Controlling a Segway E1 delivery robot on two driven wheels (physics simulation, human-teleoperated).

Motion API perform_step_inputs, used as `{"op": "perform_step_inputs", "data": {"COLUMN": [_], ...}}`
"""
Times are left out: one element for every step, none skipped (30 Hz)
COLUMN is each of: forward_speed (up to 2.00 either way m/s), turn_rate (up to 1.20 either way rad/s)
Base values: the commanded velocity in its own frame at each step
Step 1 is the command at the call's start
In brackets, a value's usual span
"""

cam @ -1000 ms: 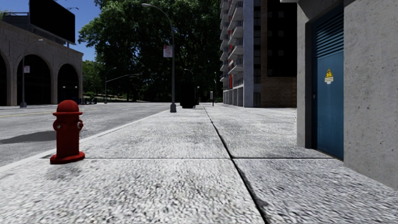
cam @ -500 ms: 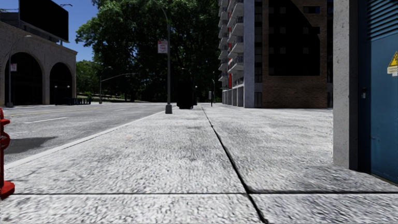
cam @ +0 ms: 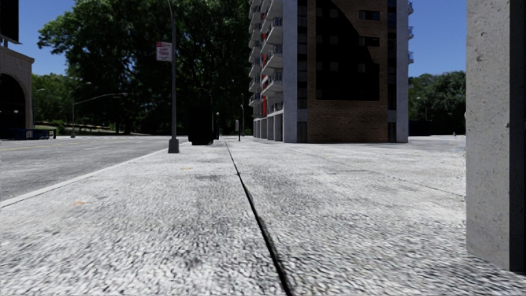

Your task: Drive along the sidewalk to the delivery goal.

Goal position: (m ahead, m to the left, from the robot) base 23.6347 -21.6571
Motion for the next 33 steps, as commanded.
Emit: {"op": "perform_step_inputs", "data": {"forward_speed": [2.00,2.00,2.00,2.00,2.00,2.00,2.00,2.00,2.00,2.00,2.00,2.00,2.00,2.00,2.00,2.00,2.00,2.00,2.00,2.00,2.00,2.00,2.00,2.00,2.00,2.00,2.00,2.00,2.00,2.00,2.00,2.00,2.00], "turn_rate": [-0.43,-0.43,-0.43,-0.43,-0.43,-0.43,-0.43,-0.43,-0.43,-0.43,-0.43,-0.43,-0.43,-0.43,-0.43,-0.43,-0.43,-0.43,-0.43,-0.43,-0.43,-0.43,-0.43,-0.43,-0.43,-0.43,-0.43,-0.43,-0.43,-0.43,-0.43,-0.43,-0.43]}}
